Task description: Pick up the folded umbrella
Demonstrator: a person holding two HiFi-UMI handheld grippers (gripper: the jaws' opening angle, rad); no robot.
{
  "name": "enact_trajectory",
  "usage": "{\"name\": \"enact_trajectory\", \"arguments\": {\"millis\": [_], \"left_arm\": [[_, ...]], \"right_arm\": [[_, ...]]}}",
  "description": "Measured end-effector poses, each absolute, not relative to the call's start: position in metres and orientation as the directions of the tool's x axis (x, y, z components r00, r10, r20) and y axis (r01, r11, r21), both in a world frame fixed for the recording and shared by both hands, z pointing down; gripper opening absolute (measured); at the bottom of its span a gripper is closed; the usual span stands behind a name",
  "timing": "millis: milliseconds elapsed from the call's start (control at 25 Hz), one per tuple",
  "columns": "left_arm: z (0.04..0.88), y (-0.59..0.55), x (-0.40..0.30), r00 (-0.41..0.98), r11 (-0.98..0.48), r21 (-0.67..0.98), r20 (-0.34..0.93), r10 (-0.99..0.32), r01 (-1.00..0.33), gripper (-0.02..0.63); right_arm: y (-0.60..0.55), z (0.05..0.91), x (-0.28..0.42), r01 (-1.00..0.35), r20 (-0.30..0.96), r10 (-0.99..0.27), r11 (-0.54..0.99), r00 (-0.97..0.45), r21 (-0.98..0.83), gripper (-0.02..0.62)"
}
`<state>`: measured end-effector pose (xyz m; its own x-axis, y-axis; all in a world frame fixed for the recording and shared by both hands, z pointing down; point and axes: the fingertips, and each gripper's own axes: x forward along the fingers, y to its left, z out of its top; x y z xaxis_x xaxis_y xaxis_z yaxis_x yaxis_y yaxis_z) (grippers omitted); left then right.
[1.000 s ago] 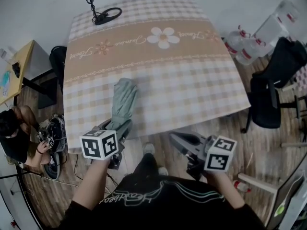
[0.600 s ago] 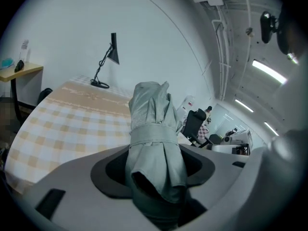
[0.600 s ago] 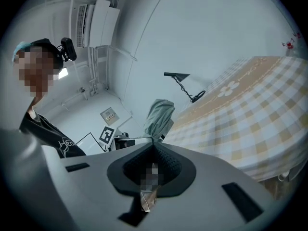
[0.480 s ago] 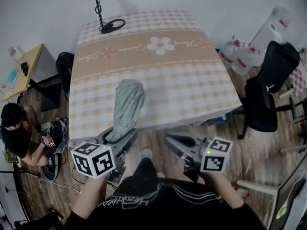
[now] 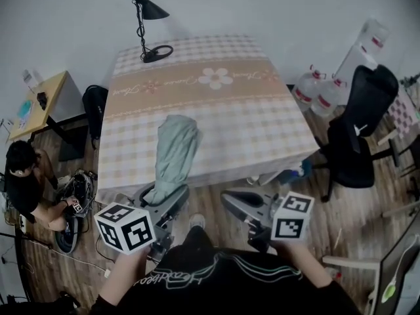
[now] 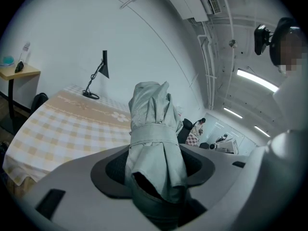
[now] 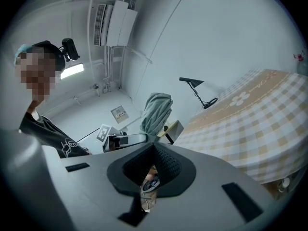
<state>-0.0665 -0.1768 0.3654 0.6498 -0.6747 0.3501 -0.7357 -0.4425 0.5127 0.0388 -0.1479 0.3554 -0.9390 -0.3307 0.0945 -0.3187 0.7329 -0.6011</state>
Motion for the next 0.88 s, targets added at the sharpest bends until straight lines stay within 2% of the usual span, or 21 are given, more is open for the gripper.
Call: {"name": "enact_trajectory", "arguments": {"millis": [280, 880], "left_arm": [[0.347, -0.157, -0.051, 0.668, -0.477, 0.508, 0.309, -0.677, -0.717, 0.256], [0.344, -0.145, -0.044, 0.692, -0.495, 0.515, 0.316, -0.649, -0.700, 0.255]], "right_arm": [[-0.125, 0.338, 0.048, -0.304, 0.068, -0.325, 0.764, -0.943, -0.568, 0.011], [-0.117, 0.330, 0.054, -0.305, 0.056, -0.332, 0.772, -0.942, -0.558, 0.011]]}}
